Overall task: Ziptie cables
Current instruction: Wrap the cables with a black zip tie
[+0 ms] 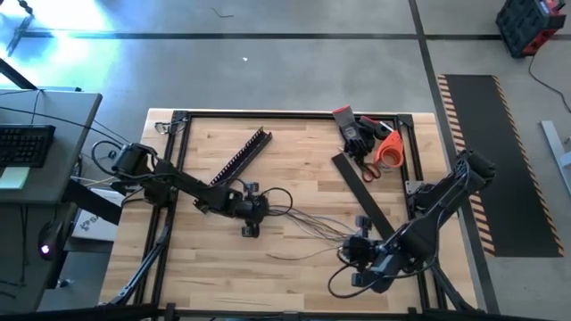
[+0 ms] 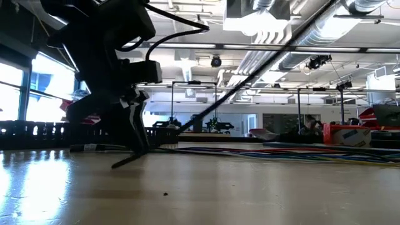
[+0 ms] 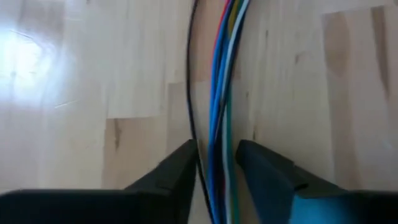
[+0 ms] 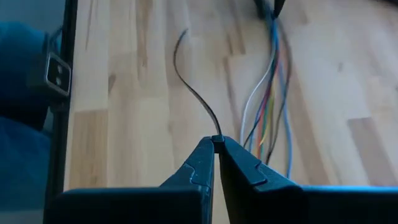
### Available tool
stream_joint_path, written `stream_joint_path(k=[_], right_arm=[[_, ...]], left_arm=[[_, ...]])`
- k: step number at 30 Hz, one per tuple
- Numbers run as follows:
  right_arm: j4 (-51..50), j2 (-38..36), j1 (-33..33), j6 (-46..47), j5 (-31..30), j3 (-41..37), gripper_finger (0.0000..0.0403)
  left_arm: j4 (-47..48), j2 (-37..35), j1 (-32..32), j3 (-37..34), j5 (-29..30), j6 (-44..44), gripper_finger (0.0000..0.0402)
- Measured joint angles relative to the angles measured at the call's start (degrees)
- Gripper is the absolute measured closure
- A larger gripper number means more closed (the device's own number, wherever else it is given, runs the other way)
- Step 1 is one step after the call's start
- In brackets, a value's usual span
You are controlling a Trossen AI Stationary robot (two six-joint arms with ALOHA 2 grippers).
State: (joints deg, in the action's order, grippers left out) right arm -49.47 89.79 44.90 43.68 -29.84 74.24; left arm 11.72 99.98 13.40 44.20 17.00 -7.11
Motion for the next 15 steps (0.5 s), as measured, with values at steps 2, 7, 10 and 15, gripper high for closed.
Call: stream_joint_path(k=[2, 7, 10, 15], right_arm=[[0.4, 1.4, -0.3, 0.0, 1.4, 0.0, 0.0403], [-0.6, 3.5, -0.6, 1.7, 2.7, 1.5, 0.0403], [-2.8, 5.2, -0.6, 2.6, 2.7, 4.7, 0.0403], [-5.1, 9.1, -1.9, 1.4, 3.5, 10.6, 0.0403]], left_arm=[[-0.2, 0.0, -0.6, -0.1, -1.6, -0.1, 0.0333], [0.6, 0.0, -2.5, 0.7, -4.2, -0.3, 0.0391], [3.3, -0.7, -2.5, 3.3, -4.1, -1.2, 0.0397], [6.5, -3.9, -2.5, 7.6, -1.9, -2.7, 0.0400]])
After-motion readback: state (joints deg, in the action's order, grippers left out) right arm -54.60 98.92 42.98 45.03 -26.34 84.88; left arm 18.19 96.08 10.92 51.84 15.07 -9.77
